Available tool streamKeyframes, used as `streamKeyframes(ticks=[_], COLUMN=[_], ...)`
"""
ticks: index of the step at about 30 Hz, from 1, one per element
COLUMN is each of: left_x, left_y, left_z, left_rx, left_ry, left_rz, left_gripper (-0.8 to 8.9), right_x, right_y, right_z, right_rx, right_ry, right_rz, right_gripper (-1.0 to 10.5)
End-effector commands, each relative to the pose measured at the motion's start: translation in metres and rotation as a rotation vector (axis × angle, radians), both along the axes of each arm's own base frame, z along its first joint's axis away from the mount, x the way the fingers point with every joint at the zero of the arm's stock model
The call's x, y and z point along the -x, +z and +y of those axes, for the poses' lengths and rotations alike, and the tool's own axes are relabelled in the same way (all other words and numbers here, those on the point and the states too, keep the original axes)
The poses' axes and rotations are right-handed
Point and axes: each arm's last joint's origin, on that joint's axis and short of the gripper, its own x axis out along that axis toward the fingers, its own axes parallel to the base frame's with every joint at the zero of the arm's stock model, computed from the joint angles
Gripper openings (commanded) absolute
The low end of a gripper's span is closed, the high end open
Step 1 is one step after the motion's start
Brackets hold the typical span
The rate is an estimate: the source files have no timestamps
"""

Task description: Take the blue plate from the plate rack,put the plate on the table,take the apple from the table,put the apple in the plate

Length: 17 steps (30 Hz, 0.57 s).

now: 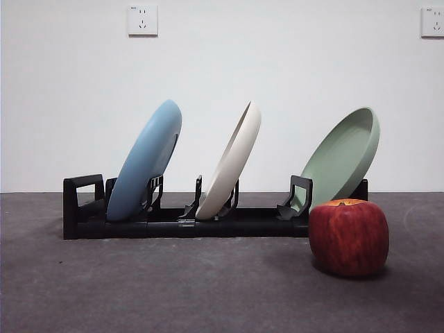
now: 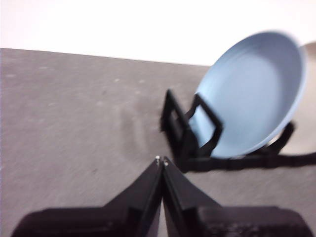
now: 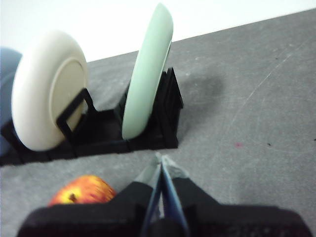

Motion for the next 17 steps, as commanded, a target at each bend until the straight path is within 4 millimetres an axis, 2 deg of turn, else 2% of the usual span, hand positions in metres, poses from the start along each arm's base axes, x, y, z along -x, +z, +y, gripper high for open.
streamKeyframes(ticks=[1,9,12,17], left_x=[0.003,-0.001,-0.010,-0.037], left_y=[0.020,0.077,0.098,0.127], left_z=[0.000,0.000,-0.002,-0.006], left_rx=[0.049,0.049,0.052,0.056], left_ry=[-0.011,-0.012,-0.057,-0.205], left_rz=[-0.053,-0.069,-0.025,0.126], left_gripper=[-0.08,-0.08,-0.08,-0.08], right_x=[0.001,-0.014,-0.026,-0.051], right_y=[0.020,0.074,0.094,0.122], right_z=[0.000,0.002,0.004,0.010], right_rx=[-0.054,-0.066,-0.050,-0.022], right_ry=[-0.011,-0.011,0.002,0.124], right_rz=[-0.006,0.028,0.044,0.096], right_gripper=[-0.1,-0.1,-0.1,-0.1])
